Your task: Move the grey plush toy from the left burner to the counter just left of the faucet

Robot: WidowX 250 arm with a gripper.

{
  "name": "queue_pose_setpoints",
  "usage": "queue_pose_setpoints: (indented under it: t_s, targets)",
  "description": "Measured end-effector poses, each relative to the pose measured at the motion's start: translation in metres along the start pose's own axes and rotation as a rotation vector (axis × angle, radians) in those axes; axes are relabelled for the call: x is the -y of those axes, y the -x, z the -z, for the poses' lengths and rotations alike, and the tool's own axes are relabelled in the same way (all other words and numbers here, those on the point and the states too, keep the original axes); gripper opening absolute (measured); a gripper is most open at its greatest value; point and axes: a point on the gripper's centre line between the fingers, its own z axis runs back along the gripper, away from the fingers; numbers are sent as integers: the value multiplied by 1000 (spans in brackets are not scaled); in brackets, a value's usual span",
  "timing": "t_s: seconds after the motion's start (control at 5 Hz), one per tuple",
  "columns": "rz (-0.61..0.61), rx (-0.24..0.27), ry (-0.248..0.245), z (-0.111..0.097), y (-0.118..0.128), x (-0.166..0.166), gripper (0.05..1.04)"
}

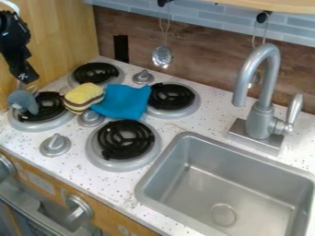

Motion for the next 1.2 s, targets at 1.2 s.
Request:
queue_pose_setpoints:
  t_s: [1.2]
  targets:
    - [-73,-188,80,81,62,-29,1005]
